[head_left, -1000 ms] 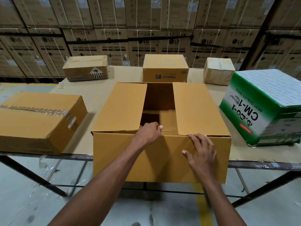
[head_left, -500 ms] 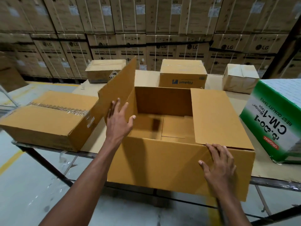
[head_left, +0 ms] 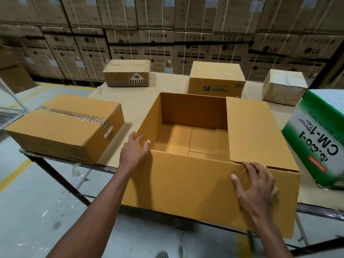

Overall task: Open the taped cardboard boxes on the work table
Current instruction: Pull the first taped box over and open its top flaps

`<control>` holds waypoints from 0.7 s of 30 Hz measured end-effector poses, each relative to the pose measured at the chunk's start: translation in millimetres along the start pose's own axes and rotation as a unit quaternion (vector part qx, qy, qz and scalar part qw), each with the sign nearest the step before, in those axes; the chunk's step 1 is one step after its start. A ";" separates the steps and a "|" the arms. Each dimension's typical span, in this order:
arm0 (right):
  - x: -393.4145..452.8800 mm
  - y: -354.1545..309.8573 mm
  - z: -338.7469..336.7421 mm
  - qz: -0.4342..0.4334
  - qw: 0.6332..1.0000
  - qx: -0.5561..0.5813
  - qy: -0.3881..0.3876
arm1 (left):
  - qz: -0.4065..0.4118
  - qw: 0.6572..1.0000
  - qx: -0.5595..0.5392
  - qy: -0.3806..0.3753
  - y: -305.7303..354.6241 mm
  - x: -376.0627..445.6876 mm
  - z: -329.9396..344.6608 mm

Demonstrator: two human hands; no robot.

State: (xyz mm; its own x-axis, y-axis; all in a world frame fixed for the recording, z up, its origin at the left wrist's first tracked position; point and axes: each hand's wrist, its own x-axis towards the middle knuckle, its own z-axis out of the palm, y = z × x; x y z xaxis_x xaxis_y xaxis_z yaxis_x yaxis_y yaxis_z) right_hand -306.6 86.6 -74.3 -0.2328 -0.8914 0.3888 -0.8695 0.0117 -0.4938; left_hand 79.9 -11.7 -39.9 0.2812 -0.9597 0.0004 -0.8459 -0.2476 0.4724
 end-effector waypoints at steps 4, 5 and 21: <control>12.1 -40.8 -12.6 -0.026 0.994 0.081 0.063 | 0.001 1.000 -0.005 0.021 -5.2 -0.6 4.9; 16.3 -53.4 -12.6 -0.049 0.992 0.112 0.044 | 0.002 1.000 -0.012 0.025 -6.3 -1.0 6.5; 89.1 -107.3 -15.3 0.013 0.986 -0.031 -0.166 | 0.017 0.997 -0.033 0.064 -12.2 -4.7 16.2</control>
State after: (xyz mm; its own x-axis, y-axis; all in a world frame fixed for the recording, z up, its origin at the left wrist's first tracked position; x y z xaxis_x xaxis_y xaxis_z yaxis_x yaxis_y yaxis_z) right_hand -240.6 12.8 25.2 -0.1078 -0.9895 0.0958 -0.8923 0.0538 -0.4481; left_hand 81.6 -6.3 -60.0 0.3129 -0.9412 0.1277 -0.8255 -0.2030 0.5266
